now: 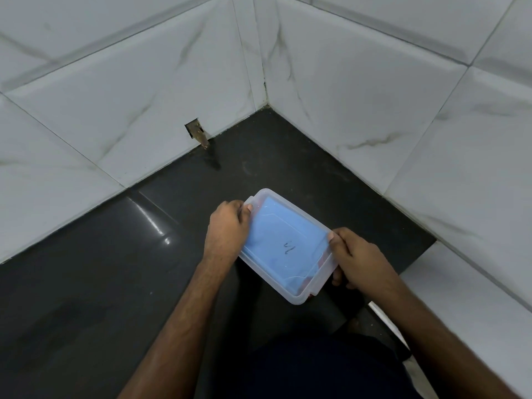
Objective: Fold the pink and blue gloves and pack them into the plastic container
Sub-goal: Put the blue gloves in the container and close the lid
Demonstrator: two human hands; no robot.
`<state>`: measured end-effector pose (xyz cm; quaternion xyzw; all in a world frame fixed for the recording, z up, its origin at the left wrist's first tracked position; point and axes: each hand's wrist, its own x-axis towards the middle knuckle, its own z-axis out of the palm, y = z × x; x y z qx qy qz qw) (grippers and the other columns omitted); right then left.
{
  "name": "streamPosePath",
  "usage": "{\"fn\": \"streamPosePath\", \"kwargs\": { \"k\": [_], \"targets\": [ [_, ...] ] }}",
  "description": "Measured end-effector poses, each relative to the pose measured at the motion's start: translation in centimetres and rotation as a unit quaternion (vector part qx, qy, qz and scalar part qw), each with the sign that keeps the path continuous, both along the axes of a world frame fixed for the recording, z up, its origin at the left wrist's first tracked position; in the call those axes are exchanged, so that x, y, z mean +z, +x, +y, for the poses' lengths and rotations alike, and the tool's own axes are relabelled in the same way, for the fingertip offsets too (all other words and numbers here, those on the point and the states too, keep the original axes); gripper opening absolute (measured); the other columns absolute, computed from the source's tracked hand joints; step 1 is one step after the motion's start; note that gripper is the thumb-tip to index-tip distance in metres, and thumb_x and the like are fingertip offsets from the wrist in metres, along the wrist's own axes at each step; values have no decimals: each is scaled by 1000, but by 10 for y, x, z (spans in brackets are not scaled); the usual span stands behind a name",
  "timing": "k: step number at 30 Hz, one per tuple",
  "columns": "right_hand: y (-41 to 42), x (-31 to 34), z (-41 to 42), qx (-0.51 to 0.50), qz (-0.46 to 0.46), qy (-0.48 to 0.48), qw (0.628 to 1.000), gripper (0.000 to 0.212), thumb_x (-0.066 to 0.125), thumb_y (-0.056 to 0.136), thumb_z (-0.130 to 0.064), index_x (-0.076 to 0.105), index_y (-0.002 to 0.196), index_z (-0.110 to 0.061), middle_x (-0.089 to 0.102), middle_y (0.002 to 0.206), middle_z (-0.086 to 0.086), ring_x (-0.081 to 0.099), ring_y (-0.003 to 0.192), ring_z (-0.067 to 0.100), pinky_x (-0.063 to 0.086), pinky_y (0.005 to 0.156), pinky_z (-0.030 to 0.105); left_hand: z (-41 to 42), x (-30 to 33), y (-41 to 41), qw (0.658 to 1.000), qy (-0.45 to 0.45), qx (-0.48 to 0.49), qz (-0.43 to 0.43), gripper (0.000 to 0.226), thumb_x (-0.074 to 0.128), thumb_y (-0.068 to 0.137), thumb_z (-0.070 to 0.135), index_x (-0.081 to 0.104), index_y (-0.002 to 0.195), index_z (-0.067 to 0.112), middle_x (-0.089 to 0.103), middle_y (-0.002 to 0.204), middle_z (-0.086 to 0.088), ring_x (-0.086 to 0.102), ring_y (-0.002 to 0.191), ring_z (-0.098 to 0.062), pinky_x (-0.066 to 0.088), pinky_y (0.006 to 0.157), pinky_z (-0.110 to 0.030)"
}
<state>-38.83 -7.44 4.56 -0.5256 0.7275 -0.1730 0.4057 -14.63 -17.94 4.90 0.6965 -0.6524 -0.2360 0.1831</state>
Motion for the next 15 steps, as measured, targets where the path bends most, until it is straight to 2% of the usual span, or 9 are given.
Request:
{"fn": "streamPosePath", "kwargs": {
  "k": [2, 5, 9, 12, 15],
  "targets": [
    [-3, -3, 1, -30, -72, 14, 997, 24, 36, 103, -59, 52, 106, -41, 72, 73, -3, 72, 64, 8, 62, 63, 31, -3, -3, 4, 999, 18, 4, 30, 31, 51, 106, 38, 66, 94, 13, 67, 94, -2, 63, 82, -14, 47, 66, -26],
    [-5, -5, 1, -49, -106, 16, 993, 26, 39, 101, -61, 49, 98, -37, 72, 68, -2, 72, 61, 10, 56, 59, 32, -4, -8, 8, 990, 61, 20, 123, 26, 54, 105, 42, 64, 96, 20, 71, 91, 3, 67, 81, -14, 48, 65, -27],
    [-6, -9, -4, -52, -118, 16, 992, 35, 40, 101, -61, 53, 98, -29, 71, 66, -1, 73, 61, 12, 55, 62, 34, -3, -13, 6, 995, 45, 2, 93, 30, 46, 108, 43, 61, 106, 17, 67, 100, 0, 65, 88, -15, 53, 73, -34],
    [-7, -12, -17, -71, -110, -11, 991, 36, 43, 99, -64, 54, 97, -30, 70, 67, -3, 71, 59, 10, 55, 59, 32, 4, -17, 6, 997, -6, 26, 69, 29, 42, 109, 42, 59, 105, 19, 66, 104, -2, 61, 87, -11, 47, 70, -30],
    [-2, -15, -38, -99, -92, -28, 990, 37, 44, 97, -67, 55, 96, -32, 68, 83, -5, 69, 69, 11, 58, 62, 34, 16, -20, 7, 994, -40, 75, 76, 30, 40, 110, 38, 60, 109, 15, 66, 107, -5, 62, 96, -21, 49, 79, -37]
  ]
}}
